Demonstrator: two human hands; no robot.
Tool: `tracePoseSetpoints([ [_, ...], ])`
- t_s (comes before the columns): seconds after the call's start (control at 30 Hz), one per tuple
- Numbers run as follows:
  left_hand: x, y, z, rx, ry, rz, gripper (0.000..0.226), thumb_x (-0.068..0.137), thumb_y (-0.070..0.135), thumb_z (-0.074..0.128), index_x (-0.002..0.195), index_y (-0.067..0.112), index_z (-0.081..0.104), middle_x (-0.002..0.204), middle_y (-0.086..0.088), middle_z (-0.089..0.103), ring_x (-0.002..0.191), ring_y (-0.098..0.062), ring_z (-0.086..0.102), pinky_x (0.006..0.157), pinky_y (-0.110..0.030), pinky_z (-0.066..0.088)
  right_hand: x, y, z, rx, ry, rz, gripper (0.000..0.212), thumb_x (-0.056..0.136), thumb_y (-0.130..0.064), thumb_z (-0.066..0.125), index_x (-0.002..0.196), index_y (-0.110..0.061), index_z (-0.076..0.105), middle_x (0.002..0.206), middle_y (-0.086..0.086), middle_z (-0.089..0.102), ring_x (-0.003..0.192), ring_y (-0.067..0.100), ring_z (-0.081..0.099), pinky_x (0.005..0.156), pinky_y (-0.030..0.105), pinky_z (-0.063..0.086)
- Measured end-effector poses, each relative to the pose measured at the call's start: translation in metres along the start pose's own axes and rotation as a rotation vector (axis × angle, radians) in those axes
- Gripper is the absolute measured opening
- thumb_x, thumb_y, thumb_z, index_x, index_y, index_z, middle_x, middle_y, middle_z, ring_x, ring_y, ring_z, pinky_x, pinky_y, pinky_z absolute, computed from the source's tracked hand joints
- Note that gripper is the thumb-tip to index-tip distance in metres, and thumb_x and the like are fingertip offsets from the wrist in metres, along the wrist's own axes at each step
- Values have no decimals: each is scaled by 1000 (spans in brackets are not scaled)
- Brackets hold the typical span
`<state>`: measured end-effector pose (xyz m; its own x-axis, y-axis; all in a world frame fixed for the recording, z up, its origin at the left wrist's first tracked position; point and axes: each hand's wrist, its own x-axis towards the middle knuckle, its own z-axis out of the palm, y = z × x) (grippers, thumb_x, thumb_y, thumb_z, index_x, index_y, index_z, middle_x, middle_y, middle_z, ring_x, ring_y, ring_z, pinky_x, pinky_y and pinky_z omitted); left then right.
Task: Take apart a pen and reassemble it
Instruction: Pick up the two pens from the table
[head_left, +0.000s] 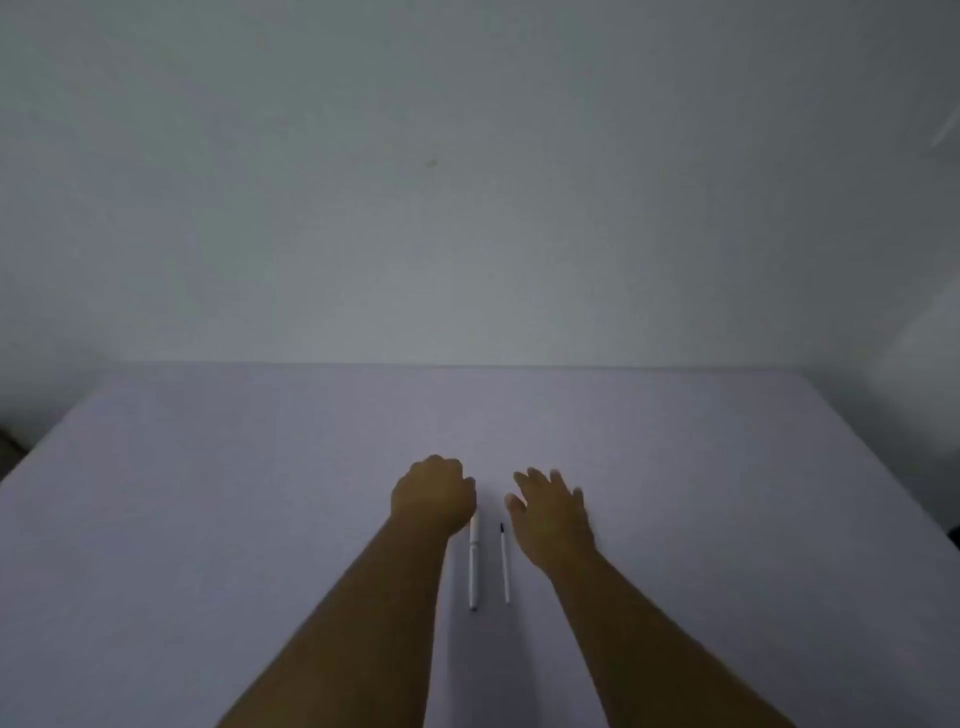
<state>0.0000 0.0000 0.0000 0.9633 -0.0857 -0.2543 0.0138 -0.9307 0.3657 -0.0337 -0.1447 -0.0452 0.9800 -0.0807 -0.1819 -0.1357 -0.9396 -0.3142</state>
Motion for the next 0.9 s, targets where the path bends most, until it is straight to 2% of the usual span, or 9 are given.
tracePoseSetpoints([
  [0.13,11,-12,37,-63,-65,-103,40,92,36,41,118,12,59,123,-9,61,112,-26,56,91,-35,47,0,8,27,6,66,1,45,97,-35,36,138,-18,44,146,3,47,136,24,38,115,39,27],
  [0.23,16,-16,67,-115,-123,-167,34,90,36,47,104,9,63,105,-9,67,92,-24,63,74,-32,51,0,10,42,83,131,20,40,93,-34,46,126,-15,57,127,4,63,117,23,54,99,33,42],
  [0.37,14,-21,97,-230,-210,-270,35,83,36,60,105,9,61,101,-8,68,76,-19,58,66,-26,47,2,15,54,68,147,62,34,92,-34,48,118,-18,62,116,3,67,109,23,55,89,33,44],
  [0.53,13,-25,110,-268,-203,-289,23,83,26,59,98,10,64,85,-6,66,68,-18,58,61,-25,47,7,20,61,28,117,57,28,93,-31,44,102,-18,67,100,3,70,99,22,53,80,33,44],
  [0.63,14,-27,105,-282,-201,-308,15,83,24,60,82,10,64,65,0,58,52,-13,55,44,-18,41,10,20,61,53,131,58,27,93,-27,43,91,-16,67,90,3,69,95,22,52,75,33,43],
  [0.7,13,-26,101,-312,-185,-299,16,82,25,60,73,12,60,58,2,53,47,-9,51,37,-16,35,12,17,59,163,128,95,26,92,-27,45,86,-14,67,86,4,69,93,21,52,70,31,41],
  [0.77,13,-23,98,-336,-158,-258,18,81,27,60,67,16,56,56,4,52,45,-7,49,36,-14,33,17,10,55,399,87,200,25,91,-26,50,81,-12,68,80,6,68,84,22,55,65,31,44],
  [0.83,11,-18,95,-361,-132,-197,19,81,28,59,66,18,55,57,5,53,48,-9,51,42,-17,40,24,3,49,616,15,334,28,89,-32,53,79,-11,67,70,1,62,71,19,56,56,27,42],
  [0.9,8,-13,93,-362,-113,-120,17,84,31,58,73,19,56,61,6,55,55,-11,54,51,-22,46,29,-1,44,741,-31,399,33,87,-39,57,80,-9,69,62,-4,57,65,16,55,55,25,39],
])
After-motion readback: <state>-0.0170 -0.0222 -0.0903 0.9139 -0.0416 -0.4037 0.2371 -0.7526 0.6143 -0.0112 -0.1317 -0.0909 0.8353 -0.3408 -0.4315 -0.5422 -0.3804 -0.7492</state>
